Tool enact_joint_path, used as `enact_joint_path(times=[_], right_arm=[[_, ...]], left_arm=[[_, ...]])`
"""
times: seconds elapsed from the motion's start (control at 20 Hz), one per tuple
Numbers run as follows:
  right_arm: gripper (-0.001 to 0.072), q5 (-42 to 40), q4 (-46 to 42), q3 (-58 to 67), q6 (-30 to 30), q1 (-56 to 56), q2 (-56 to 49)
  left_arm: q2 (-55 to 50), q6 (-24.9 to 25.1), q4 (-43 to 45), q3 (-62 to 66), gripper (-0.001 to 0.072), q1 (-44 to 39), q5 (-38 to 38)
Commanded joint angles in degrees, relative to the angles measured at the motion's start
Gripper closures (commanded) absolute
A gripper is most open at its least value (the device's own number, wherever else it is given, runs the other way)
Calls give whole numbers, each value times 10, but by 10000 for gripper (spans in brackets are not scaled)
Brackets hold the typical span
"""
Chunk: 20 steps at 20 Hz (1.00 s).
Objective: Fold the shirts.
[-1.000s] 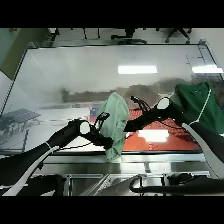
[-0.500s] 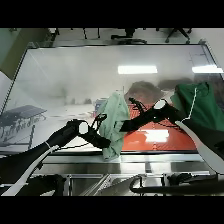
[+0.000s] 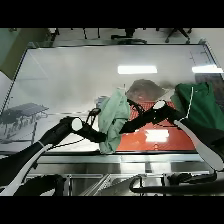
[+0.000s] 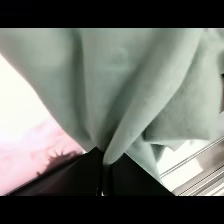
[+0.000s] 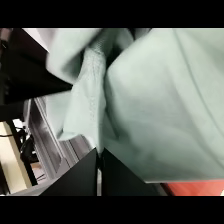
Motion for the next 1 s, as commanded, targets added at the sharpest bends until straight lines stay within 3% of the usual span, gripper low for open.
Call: enact_joint_path(times=[0.0, 0.2, 0.4, 0.55, 0.75, 0.95], right_arm=[[696, 27, 67, 24, -14, -13, 19], [697, 47, 152, 170, -23, -52, 96], [697, 10, 146, 373, -24, -58, 163], [697, -35, 89, 485, -23, -58, 203], [697, -40, 39, 505, 2, -58, 238], [697, -11, -50, 495, 48, -58, 187]], left_arm=[[79, 0, -6, 15, 695, 65, -24], [208, 0, -22, 143, 694, 150, -55], [291, 0, -63, 333, 694, 219, -25], [314, 0, -61, 469, 694, 260, -30], [313, -13, -61, 549, 694, 322, -93], [250, -13, -61, 520, 694, 355, -165]])
